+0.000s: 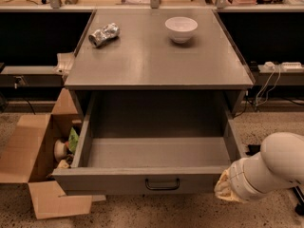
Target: Close top drawer
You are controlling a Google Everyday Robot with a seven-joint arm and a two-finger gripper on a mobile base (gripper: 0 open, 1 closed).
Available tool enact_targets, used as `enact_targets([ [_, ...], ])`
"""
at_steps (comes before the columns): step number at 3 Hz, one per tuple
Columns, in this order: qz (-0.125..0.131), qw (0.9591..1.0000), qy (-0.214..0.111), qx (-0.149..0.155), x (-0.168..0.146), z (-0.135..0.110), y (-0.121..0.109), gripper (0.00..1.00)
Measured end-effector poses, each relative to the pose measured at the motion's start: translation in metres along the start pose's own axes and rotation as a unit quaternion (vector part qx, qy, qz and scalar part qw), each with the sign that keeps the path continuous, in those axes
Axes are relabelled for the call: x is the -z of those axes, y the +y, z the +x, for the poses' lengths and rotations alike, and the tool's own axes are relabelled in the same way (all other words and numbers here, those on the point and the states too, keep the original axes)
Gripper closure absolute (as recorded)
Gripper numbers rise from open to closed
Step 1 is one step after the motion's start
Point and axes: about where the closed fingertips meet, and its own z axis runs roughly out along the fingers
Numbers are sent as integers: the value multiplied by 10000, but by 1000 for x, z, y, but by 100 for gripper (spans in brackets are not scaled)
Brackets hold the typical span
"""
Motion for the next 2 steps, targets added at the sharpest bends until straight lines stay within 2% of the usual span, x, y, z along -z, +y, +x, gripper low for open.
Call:
enact_targets([
  [1,0,10000,0,0,0,0,0,15],
  [2,0,10000,0,1,0,0,0,0],
])
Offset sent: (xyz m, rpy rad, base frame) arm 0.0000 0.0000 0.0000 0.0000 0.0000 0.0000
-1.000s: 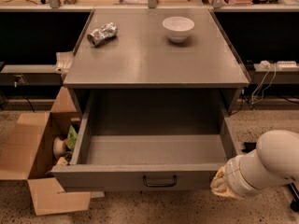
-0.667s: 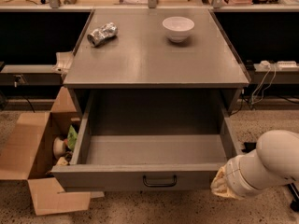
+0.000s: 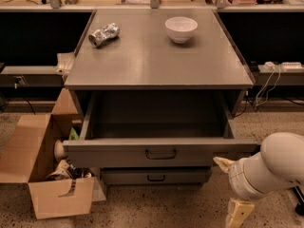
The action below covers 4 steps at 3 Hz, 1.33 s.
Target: Close top drawer
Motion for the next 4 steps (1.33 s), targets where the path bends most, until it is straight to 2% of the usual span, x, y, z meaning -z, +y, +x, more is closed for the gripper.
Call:
enact_targets([
  [1,0,10000,0,0,0,0,0,0],
  [2,30,10000,-57,39,-4,0,-7,17],
  [4,218,9988,-208,390,-21,1,-52,63],
])
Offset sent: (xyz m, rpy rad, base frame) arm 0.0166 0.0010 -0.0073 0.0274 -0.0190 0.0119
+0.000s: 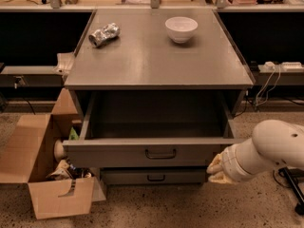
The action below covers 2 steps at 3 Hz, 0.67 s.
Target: Close top drawer
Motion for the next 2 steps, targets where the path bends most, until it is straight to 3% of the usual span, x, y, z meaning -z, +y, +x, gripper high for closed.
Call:
enact_targets([
  [1,166,9997,-80,136,0,0,-24,85],
  [2,378,9989,-198,210,1,-7,-50,100],
])
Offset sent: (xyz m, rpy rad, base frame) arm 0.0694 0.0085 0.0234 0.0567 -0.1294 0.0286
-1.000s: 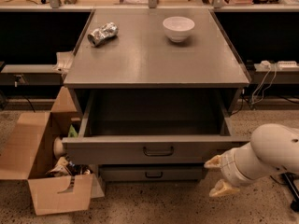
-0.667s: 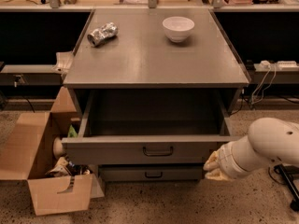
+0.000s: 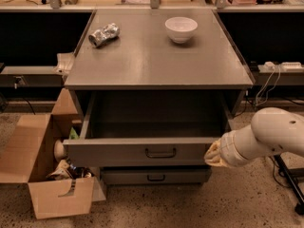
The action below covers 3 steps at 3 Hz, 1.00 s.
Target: Close top drawer
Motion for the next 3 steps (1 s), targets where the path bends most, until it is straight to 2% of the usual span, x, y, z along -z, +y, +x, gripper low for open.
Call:
enact_targets([
  [2,130,9998,-114,-104,-8,-4,-23,97],
  [3,129,9998,-114,-104,-8,-4,-23,74],
])
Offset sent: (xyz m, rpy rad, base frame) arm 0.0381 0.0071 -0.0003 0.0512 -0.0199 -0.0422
